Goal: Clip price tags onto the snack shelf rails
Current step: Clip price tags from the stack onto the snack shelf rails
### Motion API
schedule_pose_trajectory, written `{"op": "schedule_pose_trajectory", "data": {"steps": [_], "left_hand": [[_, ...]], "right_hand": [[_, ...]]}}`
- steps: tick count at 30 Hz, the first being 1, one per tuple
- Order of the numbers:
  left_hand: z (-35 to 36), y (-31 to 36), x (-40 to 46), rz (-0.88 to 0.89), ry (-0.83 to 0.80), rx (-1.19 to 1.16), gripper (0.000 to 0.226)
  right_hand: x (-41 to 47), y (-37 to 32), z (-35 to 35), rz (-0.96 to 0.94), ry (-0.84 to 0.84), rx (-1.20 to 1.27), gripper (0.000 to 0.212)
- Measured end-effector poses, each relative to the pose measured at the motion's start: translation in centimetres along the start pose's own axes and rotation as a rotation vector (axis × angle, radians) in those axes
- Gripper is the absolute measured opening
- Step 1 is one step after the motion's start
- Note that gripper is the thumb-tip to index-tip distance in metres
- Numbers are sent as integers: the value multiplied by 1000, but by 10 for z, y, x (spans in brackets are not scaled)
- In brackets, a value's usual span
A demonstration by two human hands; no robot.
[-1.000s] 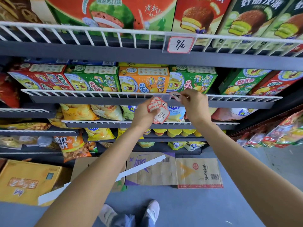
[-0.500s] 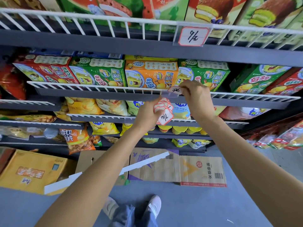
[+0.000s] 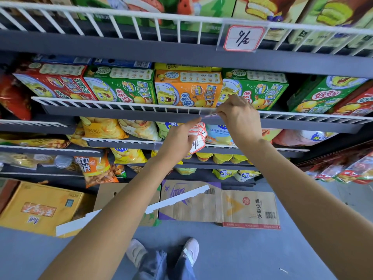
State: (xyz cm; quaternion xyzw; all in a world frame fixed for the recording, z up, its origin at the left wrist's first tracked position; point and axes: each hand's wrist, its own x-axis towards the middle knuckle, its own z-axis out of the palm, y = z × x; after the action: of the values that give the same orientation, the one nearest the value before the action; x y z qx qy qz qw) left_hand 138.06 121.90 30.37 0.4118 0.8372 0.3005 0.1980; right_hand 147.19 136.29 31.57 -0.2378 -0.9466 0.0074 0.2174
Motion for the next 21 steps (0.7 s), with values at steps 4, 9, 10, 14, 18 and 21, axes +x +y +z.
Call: {"op": "schedule_pose_trajectory", "data": {"steps": [4, 9, 10, 14, 18, 21], "left_hand": [[-1, 0, 2, -16, -19, 12, 54], [-3, -1, 3, -24, -31, 25, 54], [-3, -1, 4, -24, -28, 23, 53], [-4, 1, 3, -24, -30, 18, 53], [-4, 2, 4, -7, -23, 25, 54], [-4, 2, 4, -9, -30, 22, 55]], "right_hand": [[-4, -6, 3, -28, -27, -79, 28], [-8, -11, 1, -49, 2, -197, 33], [-10, -12, 2, -46, 0, -218, 33], [-21, -14, 6, -16, 15, -259, 32], [-28, -17, 9, -8, 80, -268, 34], [-37, -20, 13, -18, 73, -299, 44]]}}
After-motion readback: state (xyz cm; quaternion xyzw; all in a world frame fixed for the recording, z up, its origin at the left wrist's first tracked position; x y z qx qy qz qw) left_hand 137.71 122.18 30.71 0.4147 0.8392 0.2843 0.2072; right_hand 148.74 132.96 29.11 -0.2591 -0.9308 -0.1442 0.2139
